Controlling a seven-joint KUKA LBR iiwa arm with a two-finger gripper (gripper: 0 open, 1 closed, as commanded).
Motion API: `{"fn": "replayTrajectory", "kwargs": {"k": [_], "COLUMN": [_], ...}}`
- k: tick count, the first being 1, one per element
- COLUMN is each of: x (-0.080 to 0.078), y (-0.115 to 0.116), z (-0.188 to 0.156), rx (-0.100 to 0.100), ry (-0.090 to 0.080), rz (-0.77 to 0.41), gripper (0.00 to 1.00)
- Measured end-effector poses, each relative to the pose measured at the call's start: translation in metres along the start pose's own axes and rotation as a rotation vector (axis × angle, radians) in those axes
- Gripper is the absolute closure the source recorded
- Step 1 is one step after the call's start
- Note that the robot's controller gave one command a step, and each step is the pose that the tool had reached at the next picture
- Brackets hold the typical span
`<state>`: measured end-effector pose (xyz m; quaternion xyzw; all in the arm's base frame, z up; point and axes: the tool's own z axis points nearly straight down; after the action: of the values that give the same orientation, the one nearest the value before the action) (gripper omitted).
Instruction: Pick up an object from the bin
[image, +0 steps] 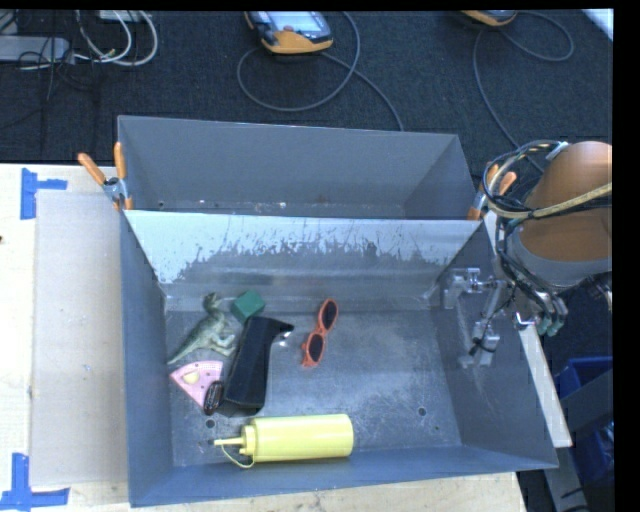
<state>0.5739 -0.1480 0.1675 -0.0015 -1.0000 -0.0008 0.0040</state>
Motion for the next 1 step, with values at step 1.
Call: {"fn": "replayTrajectory", "kwargs": {"k": [1], "x": [-0.0004], "y": [0.0004], "z": [-0.0029], "rx": [0.0], "ry": [-0.003], "rz": [-0.001], "gripper": [0.0]}}
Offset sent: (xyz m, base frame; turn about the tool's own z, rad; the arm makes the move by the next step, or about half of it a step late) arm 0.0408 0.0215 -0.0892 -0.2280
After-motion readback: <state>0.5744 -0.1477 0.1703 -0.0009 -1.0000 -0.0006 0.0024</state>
